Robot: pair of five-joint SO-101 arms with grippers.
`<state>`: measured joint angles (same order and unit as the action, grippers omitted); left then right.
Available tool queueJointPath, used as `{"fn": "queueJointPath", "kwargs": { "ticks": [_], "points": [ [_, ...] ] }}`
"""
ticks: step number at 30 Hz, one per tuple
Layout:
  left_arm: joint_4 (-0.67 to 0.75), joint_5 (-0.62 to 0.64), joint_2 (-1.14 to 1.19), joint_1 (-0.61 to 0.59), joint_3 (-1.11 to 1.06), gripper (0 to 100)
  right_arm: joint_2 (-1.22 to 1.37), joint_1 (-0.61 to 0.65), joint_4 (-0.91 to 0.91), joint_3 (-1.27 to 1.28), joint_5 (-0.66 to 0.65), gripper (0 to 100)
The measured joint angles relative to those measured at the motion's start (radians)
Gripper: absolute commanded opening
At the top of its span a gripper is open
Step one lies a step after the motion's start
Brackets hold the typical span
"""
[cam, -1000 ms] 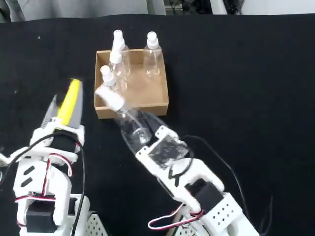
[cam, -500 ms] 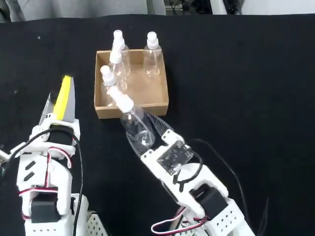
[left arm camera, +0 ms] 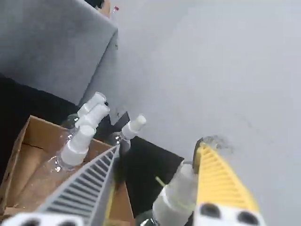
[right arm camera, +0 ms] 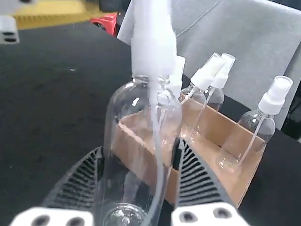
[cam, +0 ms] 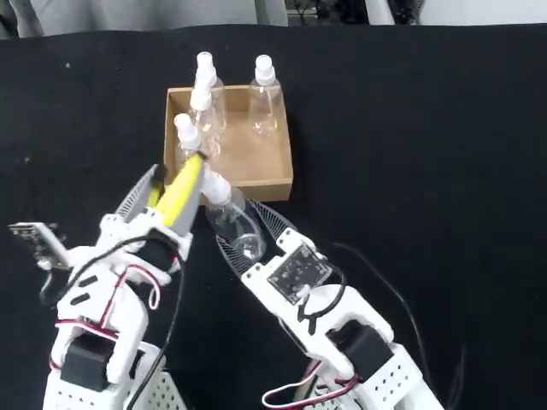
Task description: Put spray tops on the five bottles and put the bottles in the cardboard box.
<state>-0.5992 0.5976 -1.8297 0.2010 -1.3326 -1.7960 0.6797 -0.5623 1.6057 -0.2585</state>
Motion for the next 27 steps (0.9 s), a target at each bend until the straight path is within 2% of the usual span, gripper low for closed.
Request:
{"fn": "queueJointPath", "kwargs": {
  "ticks": [9, 27],
  "points": [
    [-0.054, -0.091, -0.002, 0.104, 0.011, 24, 0.0, 0.0, -0.011, 0.028, 0.0, 2.1],
    [-0.06, -0.107, -0.002, 0.114, 0.003, 24, 0.0, 0.0, -0.034, 0.028, 0.002, 2.1]
  ]
}}
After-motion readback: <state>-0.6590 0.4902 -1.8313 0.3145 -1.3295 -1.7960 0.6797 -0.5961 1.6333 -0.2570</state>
